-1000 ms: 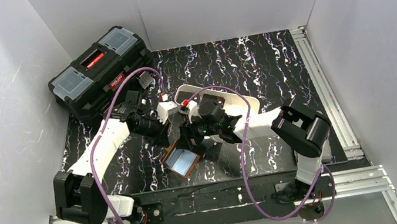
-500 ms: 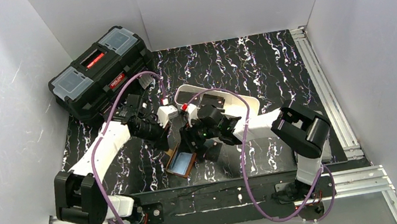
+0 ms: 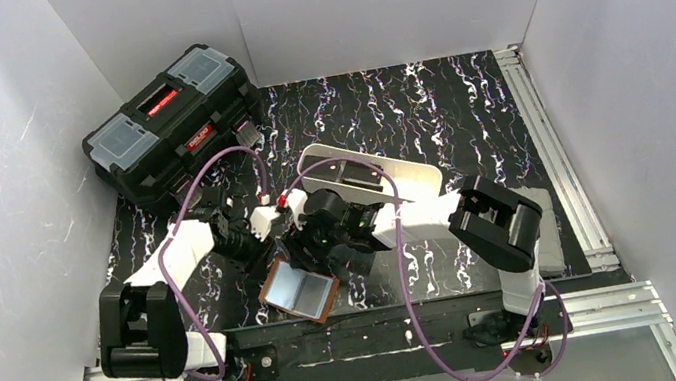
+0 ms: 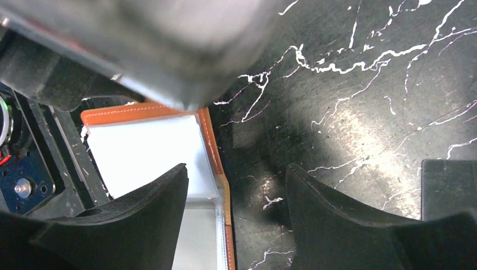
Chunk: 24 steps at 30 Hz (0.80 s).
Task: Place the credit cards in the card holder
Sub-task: Turn over the card slot in the card holder.
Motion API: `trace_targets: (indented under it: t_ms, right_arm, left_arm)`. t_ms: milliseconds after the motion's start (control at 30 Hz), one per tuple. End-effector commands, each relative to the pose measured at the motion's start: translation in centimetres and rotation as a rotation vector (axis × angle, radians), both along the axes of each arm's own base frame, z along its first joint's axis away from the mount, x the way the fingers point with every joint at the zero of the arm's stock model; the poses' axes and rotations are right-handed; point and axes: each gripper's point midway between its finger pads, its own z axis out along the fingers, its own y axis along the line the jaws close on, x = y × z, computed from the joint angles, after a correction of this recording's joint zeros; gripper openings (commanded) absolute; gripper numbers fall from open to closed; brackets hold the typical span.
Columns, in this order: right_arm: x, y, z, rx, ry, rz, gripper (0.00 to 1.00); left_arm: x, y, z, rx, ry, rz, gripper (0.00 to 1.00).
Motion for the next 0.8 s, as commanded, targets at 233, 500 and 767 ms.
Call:
trace_targets:
  t_ms: [233, 500, 767]
  right_arm:
    - [1.7, -1.9, 1.8, -0.006, -0.054, -0.099, 0.73]
    - [5.8, -5.6, 6.0, 0.041, -0.023, -0.212, 0.74]
    - [11.2, -11.8, 12.0, 0.071, 0.043, -0.424, 0.82]
  left_arm:
    - [1.5, 1.2, -0.1, 0.05, -0.06, 0.082, 0.89]
    - [1.8, 2.8, 3.1, 0.104, -0.102, 0.085, 0.98]
    - [2.3, 6.0, 7.9, 0.167, -0.224, 0.112, 0.98]
